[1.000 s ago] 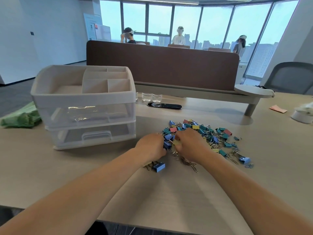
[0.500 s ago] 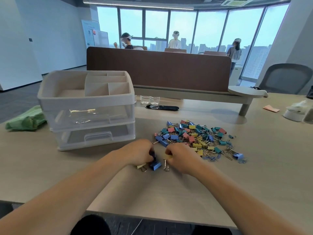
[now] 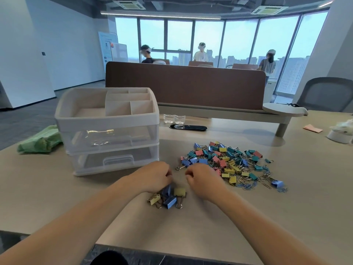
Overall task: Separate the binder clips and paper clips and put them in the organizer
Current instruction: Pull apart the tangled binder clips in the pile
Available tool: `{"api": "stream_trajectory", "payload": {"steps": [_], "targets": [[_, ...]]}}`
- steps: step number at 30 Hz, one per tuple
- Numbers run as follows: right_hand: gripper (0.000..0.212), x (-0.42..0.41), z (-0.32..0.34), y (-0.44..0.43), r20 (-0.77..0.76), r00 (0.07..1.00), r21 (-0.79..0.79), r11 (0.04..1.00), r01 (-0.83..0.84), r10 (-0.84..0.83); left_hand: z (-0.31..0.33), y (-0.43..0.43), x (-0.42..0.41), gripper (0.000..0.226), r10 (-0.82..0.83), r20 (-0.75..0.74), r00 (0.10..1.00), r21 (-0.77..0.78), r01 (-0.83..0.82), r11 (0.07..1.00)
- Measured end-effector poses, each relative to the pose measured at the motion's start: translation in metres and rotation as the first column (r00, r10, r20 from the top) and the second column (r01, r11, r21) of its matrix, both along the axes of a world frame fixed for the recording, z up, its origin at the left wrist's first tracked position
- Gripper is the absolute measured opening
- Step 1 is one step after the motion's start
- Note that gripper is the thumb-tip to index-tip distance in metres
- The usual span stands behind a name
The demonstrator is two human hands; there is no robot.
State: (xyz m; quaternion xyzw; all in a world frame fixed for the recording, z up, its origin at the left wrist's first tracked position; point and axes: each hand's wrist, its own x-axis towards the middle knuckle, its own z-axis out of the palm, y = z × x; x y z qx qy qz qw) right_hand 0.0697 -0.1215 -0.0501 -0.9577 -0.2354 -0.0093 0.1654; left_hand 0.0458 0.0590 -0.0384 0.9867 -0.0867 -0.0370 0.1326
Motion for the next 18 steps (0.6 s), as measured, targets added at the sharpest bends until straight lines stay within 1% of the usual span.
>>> {"api": "stream_trajectory", "payload": {"steps": [3, 5, 7, 10, 12, 16, 18], "targets": [[0.02, 0.016, 0.007, -0.009, 0.166, 0.982, -0.073, 0.992, 0.105, -0.091, 0.004, -0.008, 0.016, 0.026, 0.031, 0.037, 0.999, -0.003, -0.031, 1.0], [0.022, 0.026, 0.01, -0.009, 0.23, 0.97, -0.161, 0.98, 0.116, -0.077, 0.007, -0.015, 0.03, 0.022, 0.036, 0.059, 0.998, 0.001, -0.037, 0.999], [0.026, 0.036, 0.01, -0.005, 0.268, 0.962, -0.251, 0.961, 0.117, -0.047, 0.008, -0.021, 0.044, 0.017, 0.044, 0.049, 0.998, 0.003, -0.044, 0.999], [0.034, 0.049, 0.005, 0.001, 0.245, 0.969, -0.307, 0.945, 0.111, -0.035, 0.004, -0.028, 0.065, 0.009, 0.065, -0.008, 0.998, -0.005, -0.065, 0.998], [0.036, 0.056, 0.003, 0.004, 0.217, 0.976, -0.321, 0.941, 0.106, -0.036, -0.002, -0.029, 0.076, 0.013, 0.051, -0.022, 0.998, 0.001, -0.051, 0.999], [0.025, 0.063, -0.001, 0.005, 0.23, 0.973, -0.327, 0.94, 0.097, -0.021, -0.012, -0.029, 0.086, 0.013, 0.067, 0.002, 0.998, -0.025, -0.067, 0.997], [0.022, 0.062, -0.001, 0.004, 0.232, 0.973, -0.323, 0.942, 0.088, -0.011, -0.014, -0.028, 0.088, 0.015, 0.057, -0.018, 0.998, -0.063, -0.058, 0.996]]}}
